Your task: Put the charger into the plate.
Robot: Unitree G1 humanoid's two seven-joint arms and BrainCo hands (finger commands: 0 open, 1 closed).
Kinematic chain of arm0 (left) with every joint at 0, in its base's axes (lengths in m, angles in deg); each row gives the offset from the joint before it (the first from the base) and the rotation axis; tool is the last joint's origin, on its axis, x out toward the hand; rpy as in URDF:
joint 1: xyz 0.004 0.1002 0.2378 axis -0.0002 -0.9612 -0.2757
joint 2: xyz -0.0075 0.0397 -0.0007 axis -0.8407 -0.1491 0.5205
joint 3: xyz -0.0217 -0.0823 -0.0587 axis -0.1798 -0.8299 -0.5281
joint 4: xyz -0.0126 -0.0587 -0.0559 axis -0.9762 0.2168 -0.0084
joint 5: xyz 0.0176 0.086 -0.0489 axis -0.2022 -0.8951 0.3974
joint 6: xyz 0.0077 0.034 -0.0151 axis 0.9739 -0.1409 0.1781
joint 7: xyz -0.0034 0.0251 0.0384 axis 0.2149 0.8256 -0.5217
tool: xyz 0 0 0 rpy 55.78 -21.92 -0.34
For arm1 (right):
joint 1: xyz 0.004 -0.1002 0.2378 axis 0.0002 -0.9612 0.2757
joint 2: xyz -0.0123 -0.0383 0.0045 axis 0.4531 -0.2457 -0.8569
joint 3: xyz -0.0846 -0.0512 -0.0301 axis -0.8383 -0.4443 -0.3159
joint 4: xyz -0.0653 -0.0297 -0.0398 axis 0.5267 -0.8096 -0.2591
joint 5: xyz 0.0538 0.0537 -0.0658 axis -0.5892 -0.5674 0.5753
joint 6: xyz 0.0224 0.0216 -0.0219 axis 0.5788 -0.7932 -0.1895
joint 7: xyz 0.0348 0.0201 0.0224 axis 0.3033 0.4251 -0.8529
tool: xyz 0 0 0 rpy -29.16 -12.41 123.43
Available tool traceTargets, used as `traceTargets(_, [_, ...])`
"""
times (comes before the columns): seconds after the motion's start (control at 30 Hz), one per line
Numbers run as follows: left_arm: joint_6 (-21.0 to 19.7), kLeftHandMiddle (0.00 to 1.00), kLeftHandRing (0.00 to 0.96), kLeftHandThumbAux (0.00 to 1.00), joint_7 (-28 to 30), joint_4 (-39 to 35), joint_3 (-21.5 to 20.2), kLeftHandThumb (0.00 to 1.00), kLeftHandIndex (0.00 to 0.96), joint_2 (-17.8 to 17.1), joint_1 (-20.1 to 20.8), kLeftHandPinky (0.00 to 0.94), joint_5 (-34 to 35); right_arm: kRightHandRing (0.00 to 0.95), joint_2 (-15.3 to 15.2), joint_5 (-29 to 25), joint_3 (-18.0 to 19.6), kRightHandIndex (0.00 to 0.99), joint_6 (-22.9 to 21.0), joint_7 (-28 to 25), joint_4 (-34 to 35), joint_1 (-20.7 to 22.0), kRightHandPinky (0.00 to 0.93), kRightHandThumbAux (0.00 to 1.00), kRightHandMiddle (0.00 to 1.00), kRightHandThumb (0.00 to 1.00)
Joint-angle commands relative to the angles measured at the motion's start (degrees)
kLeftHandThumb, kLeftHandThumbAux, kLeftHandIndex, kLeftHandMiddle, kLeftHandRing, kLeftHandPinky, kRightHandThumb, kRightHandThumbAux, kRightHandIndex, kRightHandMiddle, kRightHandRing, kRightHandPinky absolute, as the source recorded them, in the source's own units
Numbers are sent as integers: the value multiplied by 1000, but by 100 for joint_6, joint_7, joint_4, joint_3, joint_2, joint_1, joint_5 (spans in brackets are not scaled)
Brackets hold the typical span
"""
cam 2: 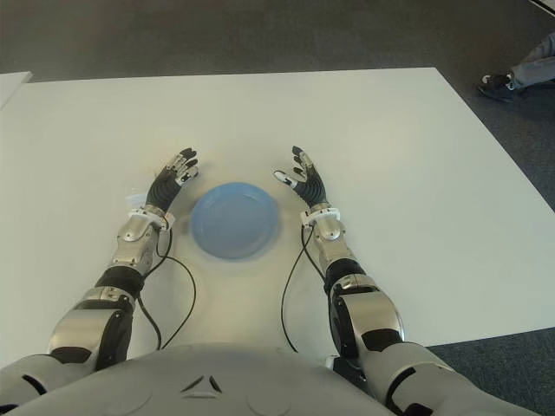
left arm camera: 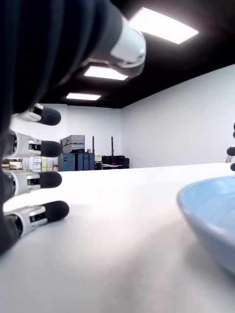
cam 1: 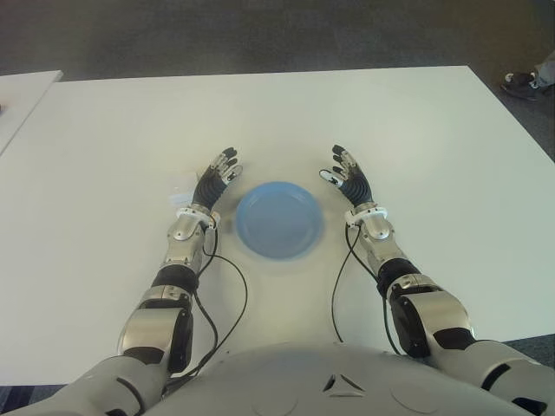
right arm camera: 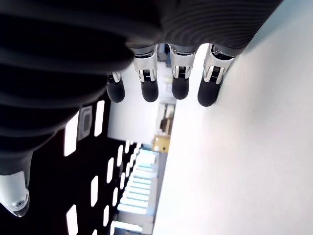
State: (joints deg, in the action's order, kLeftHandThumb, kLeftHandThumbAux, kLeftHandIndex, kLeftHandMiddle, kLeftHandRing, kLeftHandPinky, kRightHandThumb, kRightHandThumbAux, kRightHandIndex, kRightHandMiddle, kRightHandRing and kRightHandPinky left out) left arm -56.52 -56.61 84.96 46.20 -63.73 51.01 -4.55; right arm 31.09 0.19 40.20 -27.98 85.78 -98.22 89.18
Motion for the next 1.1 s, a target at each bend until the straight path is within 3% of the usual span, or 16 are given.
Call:
traceTargets(0.03, [-490,64,71,562,183,-48,137,0,0,-13,-347,87,-73,30,140,83,-55,0,-427,23,-357,-329,64,547,28,171])
traceTargets(0.13, [-677,68,76,594,157,-735,186,0,0,-18,-626,98,-63,31,154,67,-44,0,-406,38,-357,-325,64,558,30,175])
traceTargets(0.33, [-1613,64,86,640,66,-2842,258,28,0,-145,-1312,141,52,32,159,58,-40,0,-382,38,-338,-329,70,568,29,179])
traceTargets(0.5, [-1990,61,91,650,12,-3352,246,50,0,-163,-1436,161,54,33,170,71,-52,0,-388,59,-335,-324,74,570,27,181])
traceTargets(0.63, [-2332,63,103,648,-98,-4273,230,86,0,-214,-1490,185,21,30,178,147,-108,0,-412,156,-307,-312,72,582,23,186])
traceTargets(0.87, [-2360,72,119,650,-51,-4713,236,138,13,-316,-1557,191,4,23,200,165,-126,0,-429,187,-323,-283,61,606,18,200])
traceTargets(1.1, [-1972,82,118,704,-228,-4861,227,184,39,-292,-1632,175,-172,18,222,125,-78,0,-424,112,-358,-253,57,607,13,211])
